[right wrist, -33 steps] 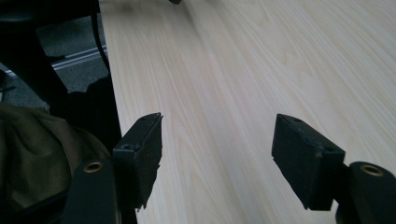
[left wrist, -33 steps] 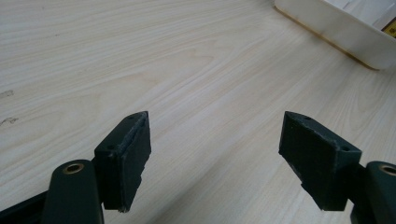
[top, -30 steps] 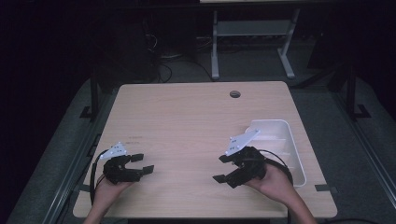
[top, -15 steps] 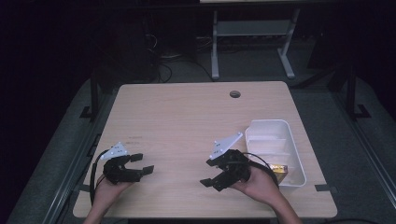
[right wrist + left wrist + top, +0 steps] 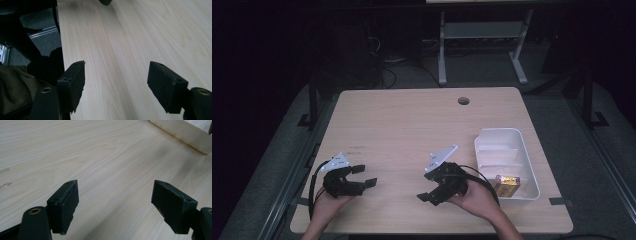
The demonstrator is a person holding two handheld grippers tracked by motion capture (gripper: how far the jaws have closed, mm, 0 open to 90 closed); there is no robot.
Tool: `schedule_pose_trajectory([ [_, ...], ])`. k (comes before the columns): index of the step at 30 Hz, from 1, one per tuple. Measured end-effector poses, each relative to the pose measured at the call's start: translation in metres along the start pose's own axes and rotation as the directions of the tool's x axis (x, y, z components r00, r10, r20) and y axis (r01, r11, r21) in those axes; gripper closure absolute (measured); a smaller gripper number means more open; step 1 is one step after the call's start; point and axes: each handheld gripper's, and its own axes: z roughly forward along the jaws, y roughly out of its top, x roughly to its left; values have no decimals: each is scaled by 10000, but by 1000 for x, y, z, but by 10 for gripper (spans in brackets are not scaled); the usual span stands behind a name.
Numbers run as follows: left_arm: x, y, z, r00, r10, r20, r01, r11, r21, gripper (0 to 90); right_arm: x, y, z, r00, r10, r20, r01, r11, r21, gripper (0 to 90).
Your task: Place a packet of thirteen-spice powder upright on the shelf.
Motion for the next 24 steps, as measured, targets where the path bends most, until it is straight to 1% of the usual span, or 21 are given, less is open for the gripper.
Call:
schedule_pose_trajectory([
  [2,0,0,0,10000,6,-4,-6,10000,6,214,0,0,4,10000,28,-76,-28,10000,32,297],
  [7,-1,0,0,10000,29,-4,-29,10000,6,213,2,0,14,10000,11,-67,-11,10000,89,292],
  [15,-1,-1,2,10000,95,25,-95,9999,62,209,3,-5,30,9999,67,-87,-64,9993,367,288],
  [17,-2,0,2,9999,137,9,-137,9999,77,209,3,-7,34,10000,75,6,-76,9991,427,287],
  [20,-2,0,3,9999,154,29,-154,9998,120,209,3,-10,37,9999,146,71,-149,9993,348,287],
  [22,-3,0,3,9998,177,38,-177,9997,143,209,3,-12,39,9998,182,41,-183,9991,390,287],
  [24,-3,0,3,9997,227,61,-228,9996,155,210,4,-14,42,9998,168,110,-172,9988,457,283],
])
